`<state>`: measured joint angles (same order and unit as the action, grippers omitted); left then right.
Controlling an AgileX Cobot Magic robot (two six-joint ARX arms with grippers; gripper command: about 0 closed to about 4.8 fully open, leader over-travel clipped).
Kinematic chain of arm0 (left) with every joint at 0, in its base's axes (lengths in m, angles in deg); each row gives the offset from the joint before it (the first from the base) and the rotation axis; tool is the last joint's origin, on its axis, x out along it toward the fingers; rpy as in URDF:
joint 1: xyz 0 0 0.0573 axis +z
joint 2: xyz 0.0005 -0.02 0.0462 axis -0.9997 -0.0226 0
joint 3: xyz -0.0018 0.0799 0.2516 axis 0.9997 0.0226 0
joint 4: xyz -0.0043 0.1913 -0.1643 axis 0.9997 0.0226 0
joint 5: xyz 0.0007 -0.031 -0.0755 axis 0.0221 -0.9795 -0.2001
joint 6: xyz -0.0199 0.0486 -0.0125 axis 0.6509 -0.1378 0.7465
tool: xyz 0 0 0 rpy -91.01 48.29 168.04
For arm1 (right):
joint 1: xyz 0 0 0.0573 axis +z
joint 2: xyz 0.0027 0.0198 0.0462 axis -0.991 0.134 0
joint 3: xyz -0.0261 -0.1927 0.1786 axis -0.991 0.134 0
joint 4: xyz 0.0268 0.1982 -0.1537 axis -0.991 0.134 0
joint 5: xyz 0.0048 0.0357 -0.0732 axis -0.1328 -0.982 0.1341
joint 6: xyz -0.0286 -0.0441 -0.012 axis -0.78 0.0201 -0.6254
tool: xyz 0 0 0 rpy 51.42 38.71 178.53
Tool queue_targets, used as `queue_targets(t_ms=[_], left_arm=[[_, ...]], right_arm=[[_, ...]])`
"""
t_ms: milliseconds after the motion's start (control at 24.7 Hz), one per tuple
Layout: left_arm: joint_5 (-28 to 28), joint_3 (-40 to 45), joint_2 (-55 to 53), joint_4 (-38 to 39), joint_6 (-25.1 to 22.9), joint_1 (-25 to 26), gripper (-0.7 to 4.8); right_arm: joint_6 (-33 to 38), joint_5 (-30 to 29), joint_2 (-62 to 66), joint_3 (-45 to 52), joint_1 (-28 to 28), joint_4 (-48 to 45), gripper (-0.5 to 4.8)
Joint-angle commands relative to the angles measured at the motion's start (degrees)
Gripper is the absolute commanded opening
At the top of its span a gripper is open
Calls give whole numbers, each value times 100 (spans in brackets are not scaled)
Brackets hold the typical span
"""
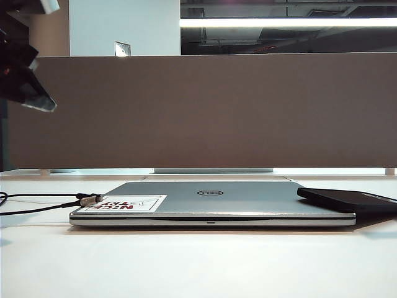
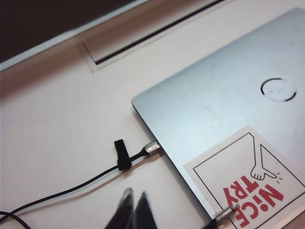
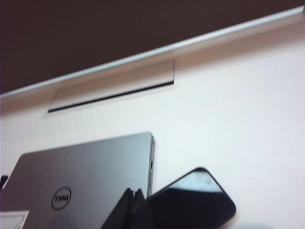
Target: Pick up the charging cable and the phone, plug the charging cable into the charging port on the phone, and finally place them back on the table.
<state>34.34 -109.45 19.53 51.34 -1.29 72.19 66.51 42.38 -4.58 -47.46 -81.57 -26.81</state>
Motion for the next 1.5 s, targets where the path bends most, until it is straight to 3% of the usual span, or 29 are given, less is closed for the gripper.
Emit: queue_targets(t_ms=[40,162,323,485,768,970,1172,1213,1293,1374,1496], left_arm=[[-26,-26,-127,-74,-24,-31,-7],[-26,-26,-249,-131,-24,-31,-6],[-26,-26,-476,-376,-24,-31,-7],[-26,-26,-651,-369,-24,-31,-7],[-26,-24,-859,-361,-31,-31,-6],[-26,-22,-1069,-363,-90,-31,-6],[-26,-22,-1172,-214,-87,-31,4],[-26,-22,-1172,-199,-90,-31,37],[-26,-22,-1172,-192,-393,-31,333],[-26,-22,-1178,-195,-763,-31,381],[-28,-22,-1196,-197,-1202,-31,381]], right_arm=[[17,-201,59,-44,-2,105,-3],[-52,-435,120,-44,-2,175,-3],[-944,-1421,210,-44,0,275,-3],[-1930,-1633,203,-44,7,457,-2],[-2868,-1633,166,-44,9,509,-2],[-3244,-2310,166,-28,9,597,-2],[-3246,-2315,173,-20,4,708,-2],[-3244,-2315,173,-20,4,713,-2],[-3182,-2317,173,-20,7,717,-2],[-3154,-2319,173,-20,7,721,-2],[-3154,-2319,173,-20,7,721,-2]])
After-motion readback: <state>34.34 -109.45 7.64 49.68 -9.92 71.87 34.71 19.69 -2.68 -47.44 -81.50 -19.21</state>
